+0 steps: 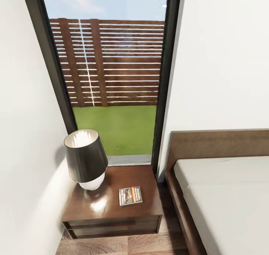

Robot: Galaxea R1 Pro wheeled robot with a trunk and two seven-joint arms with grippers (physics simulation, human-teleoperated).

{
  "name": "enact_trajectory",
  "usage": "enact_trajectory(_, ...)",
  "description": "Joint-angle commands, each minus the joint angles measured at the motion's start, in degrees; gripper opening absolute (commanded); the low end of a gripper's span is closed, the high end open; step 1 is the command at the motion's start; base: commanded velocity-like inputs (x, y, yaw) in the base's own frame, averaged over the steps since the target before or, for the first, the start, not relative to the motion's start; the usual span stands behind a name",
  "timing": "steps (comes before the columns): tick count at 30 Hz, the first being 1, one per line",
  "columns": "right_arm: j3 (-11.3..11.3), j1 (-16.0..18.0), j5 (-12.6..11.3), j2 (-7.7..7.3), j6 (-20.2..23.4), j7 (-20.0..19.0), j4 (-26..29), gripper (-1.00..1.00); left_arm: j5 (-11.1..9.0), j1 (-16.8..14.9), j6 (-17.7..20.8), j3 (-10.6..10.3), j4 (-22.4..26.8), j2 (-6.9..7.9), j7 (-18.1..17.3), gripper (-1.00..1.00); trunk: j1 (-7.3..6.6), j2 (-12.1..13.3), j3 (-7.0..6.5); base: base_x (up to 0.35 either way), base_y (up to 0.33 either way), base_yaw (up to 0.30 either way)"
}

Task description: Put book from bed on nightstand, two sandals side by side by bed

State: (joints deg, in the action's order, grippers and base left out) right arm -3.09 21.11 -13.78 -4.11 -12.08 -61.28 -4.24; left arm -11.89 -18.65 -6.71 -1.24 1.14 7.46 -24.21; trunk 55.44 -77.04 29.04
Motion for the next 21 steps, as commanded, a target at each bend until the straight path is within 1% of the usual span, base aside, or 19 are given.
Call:
enact_trajectory(1,-0.3,0.1,0.1,-0.02,-0.3,2.2,-0.3,1.00,0.1,0.0,-0.1,-0.2,-0.1,-0.07,0.8,1.00,-0.23,0.4,-0.13,0.000,0.000,0.000)
enact_trajectory(2,-0.3,0.1,0.2,-0.02,-0.3,4.7,-0.4,1.00,0.5,0.1,-0.1,-0.2,-0.1,-0.17,1.6,1.00,-0.23,0.4,-0.13,0.000,0.000,0.000)
enact_trajectory(3,-0.3,0.1,0.2,0.00,-0.3,6.0,-0.4,1.00,0.7,0.1,-0.1,-0.2,-0.1,-0.20,1.9,1.00,-0.23,0.4,-0.13,0.000,0.000,0.000)
enact_trajectory(4,-0.3,0.1,0.2,0.00,-0.3,9.4,-0.4,1.00,1.2,0.2,-0.1,-0.2,-0.1,-0.27,2.5,1.00,-0.23,0.4,-0.13,0.000,0.000,0.000)
enact_trajectory(6,-0.3,0.1,0.2,0.02,-0.3,12.0,-0.4,1.00,1.6,0.2,-0.1,-0.2,-0.1,-0.31,3.1,1.00,-0.23,0.4,-0.13,0.000,0.000,0.000)
enact_trajectory(9,-0.2,0.1,0.2,-0.01,-0.3,13.3,-0.4,1.00,1.8,0.3,-0.1,-0.2,-0.1,-0.33,3.4,1.00,-0.23,0.4,-0.13,0.000,0.000,0.000)
enact_trajectory(12,-0.2,0.1,0.2,-0.02,-0.3,13.6,-0.4,1.00,1.8,0.3,-0.1,-0.2,-0.1,-0.33,4.0,1.00,-0.23,0.4,-0.13,0.000,0.000,0.000)
enact_trajectory(17,-0.2,0.1,0.2,-0.02,-0.3,14.1,-0.4,1.00,1.9,0.8,-0.1,-0.2,-0.1,-0.41,9.0,1.00,-0.23,0.4,-0.13,0.000,0.000,0.000)
enact_trajectory(21,-0.2,0.0,0.2,-0.05,-0.3,14.2,-0.4,1.00,1.8,0.9,-0.1,-0.2,-0.1,-0.42,10.5,1.00,-0.23,0.4,-0.13,0.000,0.000,0.000)
